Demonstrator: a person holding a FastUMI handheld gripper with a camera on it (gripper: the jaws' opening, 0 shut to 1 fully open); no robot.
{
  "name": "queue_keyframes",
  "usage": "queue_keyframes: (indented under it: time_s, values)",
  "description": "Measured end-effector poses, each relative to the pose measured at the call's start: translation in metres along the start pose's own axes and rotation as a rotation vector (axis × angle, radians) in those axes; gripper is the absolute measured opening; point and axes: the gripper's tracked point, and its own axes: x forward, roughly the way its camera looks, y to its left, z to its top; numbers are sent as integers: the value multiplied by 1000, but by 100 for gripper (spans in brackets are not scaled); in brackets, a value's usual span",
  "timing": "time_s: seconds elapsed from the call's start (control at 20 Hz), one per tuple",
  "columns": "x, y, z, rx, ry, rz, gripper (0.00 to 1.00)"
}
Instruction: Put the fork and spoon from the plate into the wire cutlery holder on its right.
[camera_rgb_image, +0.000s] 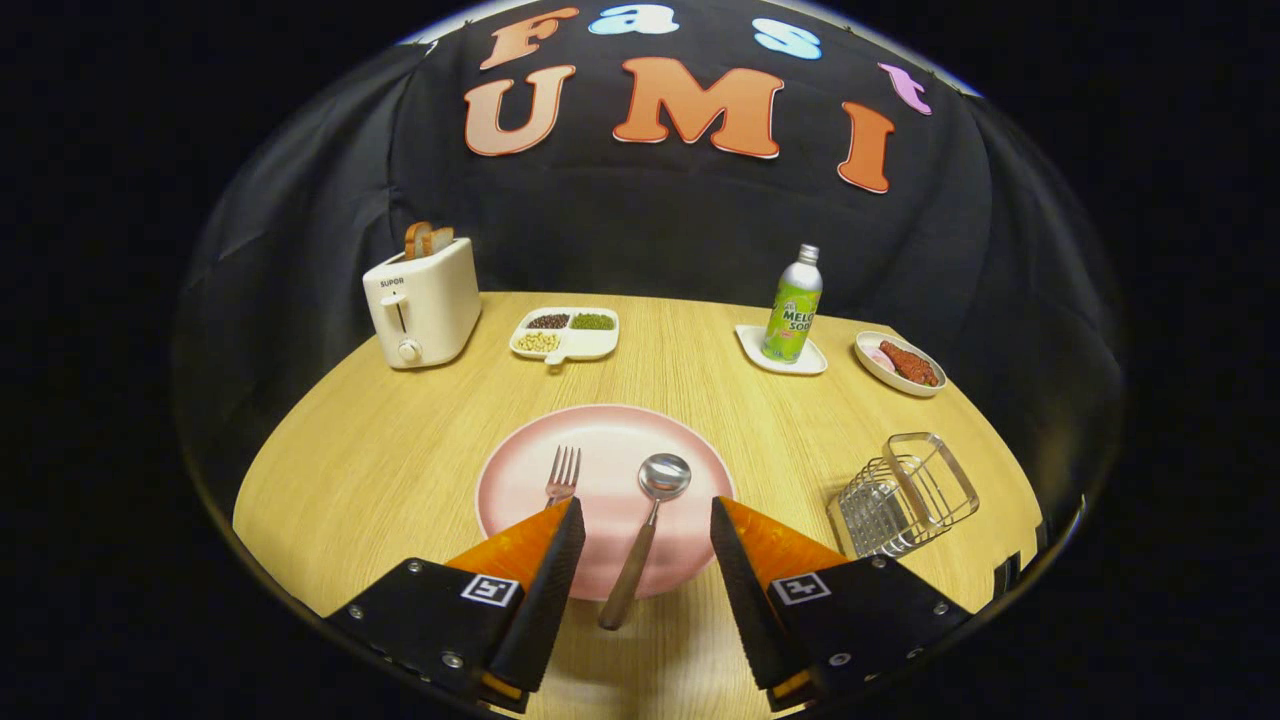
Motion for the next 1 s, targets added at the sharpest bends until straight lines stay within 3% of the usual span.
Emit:
queue_keyframes:
  time_s: [0.2, 0.45, 0.7, 0.8, 0.9, 1.0]
  values:
    - [16, 4, -21, -3, 78, -5, 67]
    - [30, 3, -37, -36, 143, -23, 43]
    - [39, 4, -49, -43, 201, -24, 39]
    - [39, -6, -46, -32, 193, -63, 27]
    - [39, -5, -46, 3, 208, -42, 10]
    - [35, -4, -43, 31, 220, -22, 6]
